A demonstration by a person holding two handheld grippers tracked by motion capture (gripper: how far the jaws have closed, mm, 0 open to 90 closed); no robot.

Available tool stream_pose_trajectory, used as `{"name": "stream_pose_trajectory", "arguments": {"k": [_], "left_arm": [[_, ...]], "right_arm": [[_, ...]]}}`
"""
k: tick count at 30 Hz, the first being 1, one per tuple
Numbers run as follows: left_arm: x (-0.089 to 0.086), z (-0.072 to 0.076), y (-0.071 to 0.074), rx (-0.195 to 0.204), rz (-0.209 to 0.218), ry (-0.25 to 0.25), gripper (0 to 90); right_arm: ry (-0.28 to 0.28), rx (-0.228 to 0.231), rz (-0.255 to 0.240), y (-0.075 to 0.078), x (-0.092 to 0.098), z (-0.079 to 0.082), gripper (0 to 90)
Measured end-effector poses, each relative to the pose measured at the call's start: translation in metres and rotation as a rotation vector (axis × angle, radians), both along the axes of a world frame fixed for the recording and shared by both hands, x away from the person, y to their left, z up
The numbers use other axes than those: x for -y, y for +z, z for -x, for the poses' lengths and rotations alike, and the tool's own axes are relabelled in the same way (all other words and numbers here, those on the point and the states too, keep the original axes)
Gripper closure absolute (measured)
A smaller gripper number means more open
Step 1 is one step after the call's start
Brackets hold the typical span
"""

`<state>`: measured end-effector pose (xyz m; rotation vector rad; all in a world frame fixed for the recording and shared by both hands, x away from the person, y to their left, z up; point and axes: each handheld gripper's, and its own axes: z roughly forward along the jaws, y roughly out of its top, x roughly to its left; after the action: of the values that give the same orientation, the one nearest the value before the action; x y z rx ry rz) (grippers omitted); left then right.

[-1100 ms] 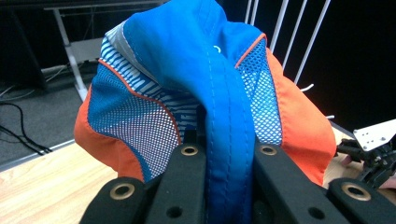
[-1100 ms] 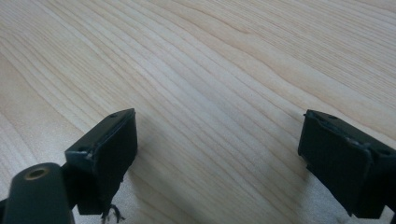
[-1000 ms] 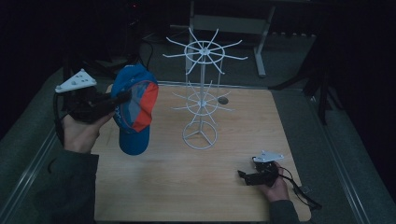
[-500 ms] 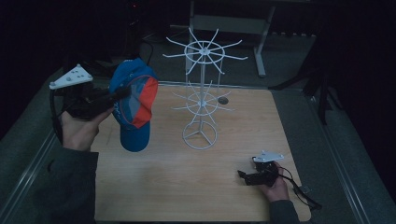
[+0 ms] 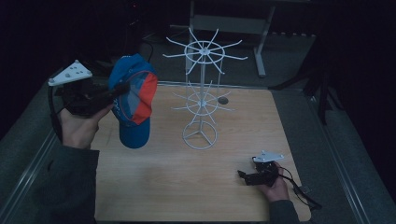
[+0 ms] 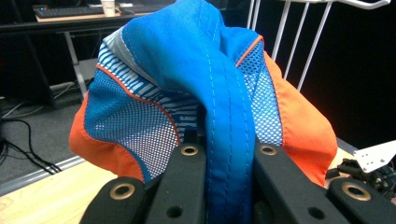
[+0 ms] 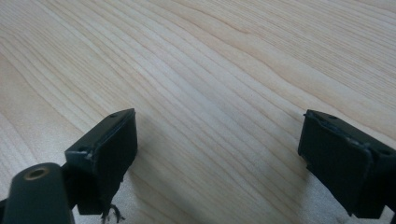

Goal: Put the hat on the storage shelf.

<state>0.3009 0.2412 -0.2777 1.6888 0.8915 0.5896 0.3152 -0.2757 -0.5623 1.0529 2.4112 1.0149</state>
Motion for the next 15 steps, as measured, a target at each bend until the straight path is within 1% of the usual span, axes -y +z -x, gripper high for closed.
{"name": "stream_pose_trajectory", "arguments": {"k": [5,12,15], "left_arm": [[0.0000,-0.0001,0.0029,0.009,0.008,0.005,88.3],[-0.0010,-0.0020,0.0033,0.014,0.017,0.018,88.3],[-0.0018,-0.0029,0.0043,0.019,0.031,0.022,88.2]], "right_arm": [[0.000,0.000,0.000,0.0000,0.0000,0.0000,11.6],[0.000,0.000,0.000,0.0000,0.0000,0.0000,11.6],[0.000,0.000,0.000,0.0000,0.0000,0.0000,11.6]]}}
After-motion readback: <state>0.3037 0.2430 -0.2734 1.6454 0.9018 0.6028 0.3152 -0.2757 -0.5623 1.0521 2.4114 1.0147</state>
